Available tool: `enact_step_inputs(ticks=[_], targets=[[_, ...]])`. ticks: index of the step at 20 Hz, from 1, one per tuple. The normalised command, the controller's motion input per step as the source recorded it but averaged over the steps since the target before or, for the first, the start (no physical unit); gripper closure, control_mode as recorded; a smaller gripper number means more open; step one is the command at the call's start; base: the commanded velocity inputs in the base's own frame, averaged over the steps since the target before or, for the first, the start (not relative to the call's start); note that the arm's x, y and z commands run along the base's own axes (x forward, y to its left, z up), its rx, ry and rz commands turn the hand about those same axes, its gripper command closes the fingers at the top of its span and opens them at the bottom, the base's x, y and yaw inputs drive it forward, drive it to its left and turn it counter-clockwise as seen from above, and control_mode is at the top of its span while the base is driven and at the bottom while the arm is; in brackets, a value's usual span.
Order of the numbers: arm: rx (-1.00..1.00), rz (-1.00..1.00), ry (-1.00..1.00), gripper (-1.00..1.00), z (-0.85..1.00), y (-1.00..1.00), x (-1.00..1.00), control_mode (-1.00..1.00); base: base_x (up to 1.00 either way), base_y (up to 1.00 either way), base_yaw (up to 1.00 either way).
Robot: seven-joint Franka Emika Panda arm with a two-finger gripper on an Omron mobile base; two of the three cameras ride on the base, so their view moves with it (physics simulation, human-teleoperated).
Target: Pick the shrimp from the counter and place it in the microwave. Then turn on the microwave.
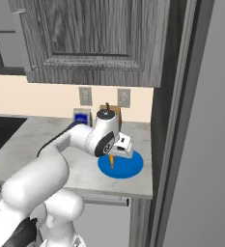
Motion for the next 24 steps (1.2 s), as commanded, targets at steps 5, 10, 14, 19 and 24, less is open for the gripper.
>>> enact_step_inputs(ticks=[5, 10, 14, 19, 24], targets=[[-0.04, 0.0, -0.08, 1.0, 0.31, 0.14, -0.31, -1.0, 0.0, 0.0, 0.0], [-0.03, 0.0, -0.05, 1.0, 0.31, 0.15, -0.3, -1.0, 0.0, 0.0, 0.0], [-0.01, 0.0, -0.01, 1.0, 0.36, 0.11, -0.23, -1.0, 0.0, 0.0, 0.0], [0.0, 0.0, 0.0, 1.0, 0.35, 0.07, -0.25, -1.0, 0.0, 0.0, 0.0], [0.0, 0.0, 0.0, 1.0, 0.34, 0.07, -0.26, -1.0, 0.0, 0.0, 0.0]])
